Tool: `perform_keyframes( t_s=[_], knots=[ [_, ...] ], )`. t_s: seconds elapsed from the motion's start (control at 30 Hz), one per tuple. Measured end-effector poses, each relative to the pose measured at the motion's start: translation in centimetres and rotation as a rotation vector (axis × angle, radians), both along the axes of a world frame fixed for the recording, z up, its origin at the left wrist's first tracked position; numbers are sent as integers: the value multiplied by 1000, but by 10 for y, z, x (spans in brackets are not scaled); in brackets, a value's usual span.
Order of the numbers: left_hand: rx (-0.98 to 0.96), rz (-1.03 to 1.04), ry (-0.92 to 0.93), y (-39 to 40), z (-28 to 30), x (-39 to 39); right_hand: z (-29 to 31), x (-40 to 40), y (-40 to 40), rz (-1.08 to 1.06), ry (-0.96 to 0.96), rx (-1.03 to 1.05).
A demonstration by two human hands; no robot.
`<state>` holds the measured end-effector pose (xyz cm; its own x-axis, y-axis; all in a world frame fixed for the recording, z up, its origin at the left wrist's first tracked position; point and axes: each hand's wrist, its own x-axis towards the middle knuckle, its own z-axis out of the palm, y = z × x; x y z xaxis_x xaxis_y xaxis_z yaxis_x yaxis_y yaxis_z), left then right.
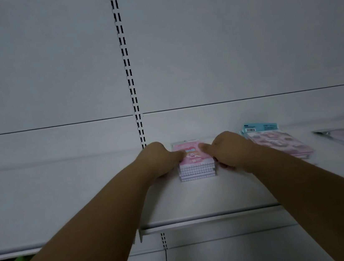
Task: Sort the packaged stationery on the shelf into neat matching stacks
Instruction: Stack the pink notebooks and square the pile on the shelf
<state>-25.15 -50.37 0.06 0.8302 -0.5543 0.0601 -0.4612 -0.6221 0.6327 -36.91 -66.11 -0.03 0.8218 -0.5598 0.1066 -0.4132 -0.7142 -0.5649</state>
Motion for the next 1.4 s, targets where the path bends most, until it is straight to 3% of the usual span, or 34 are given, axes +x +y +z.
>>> perform_keyframes(
  t_s=[0.1, 0.2, 0.47, 1.03, 1.4],
  knots=[
    [93, -74, -185, 18, -6, -9, -7, -25, -1, 78, -57, -208],
    [186, -156, -335, 33, -15, -22, -16, -45, 2, 159, -30, -287],
    [106, -194, -462, 29, -24, -32, -27, -47, 11, 231, -58, -427],
    [118, -93, -491, 32, -32, -37, -29, -42, 5, 348, -104, -467],
    [131, -123, -526, 29, -36, -33, -27, -41, 4, 193, -133, -273]
  ],
)
